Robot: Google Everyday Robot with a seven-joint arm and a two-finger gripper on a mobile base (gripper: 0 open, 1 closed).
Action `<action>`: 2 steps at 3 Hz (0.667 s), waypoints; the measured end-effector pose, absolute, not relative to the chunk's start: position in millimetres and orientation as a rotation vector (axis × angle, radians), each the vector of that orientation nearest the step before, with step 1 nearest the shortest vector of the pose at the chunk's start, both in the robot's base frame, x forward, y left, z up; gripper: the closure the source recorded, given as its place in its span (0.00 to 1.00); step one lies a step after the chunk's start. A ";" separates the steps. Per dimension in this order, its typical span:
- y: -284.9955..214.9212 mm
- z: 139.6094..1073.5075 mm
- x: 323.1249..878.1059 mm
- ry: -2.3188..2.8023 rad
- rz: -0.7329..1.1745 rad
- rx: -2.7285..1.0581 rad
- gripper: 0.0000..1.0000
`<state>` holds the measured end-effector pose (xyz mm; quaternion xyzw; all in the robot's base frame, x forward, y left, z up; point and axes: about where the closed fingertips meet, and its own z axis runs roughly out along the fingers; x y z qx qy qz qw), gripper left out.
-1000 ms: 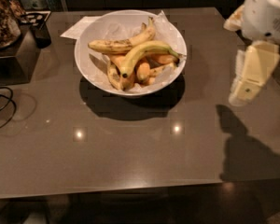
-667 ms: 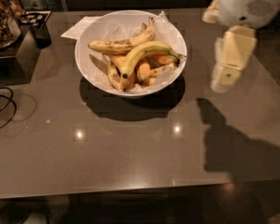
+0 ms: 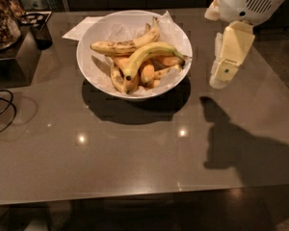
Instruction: Pick banana from white bowl
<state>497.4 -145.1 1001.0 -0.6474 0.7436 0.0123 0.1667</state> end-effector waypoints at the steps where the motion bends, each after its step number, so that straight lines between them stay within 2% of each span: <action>1: -132.5 999.5 516.6 2.110 0.109 -1.839 0.00; 2: -123.4 998.8 535.8 2.105 0.168 -1.825 0.02</action>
Offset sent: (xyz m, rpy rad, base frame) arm 0.0390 0.0197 -0.0069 0.0865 0.1615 0.0234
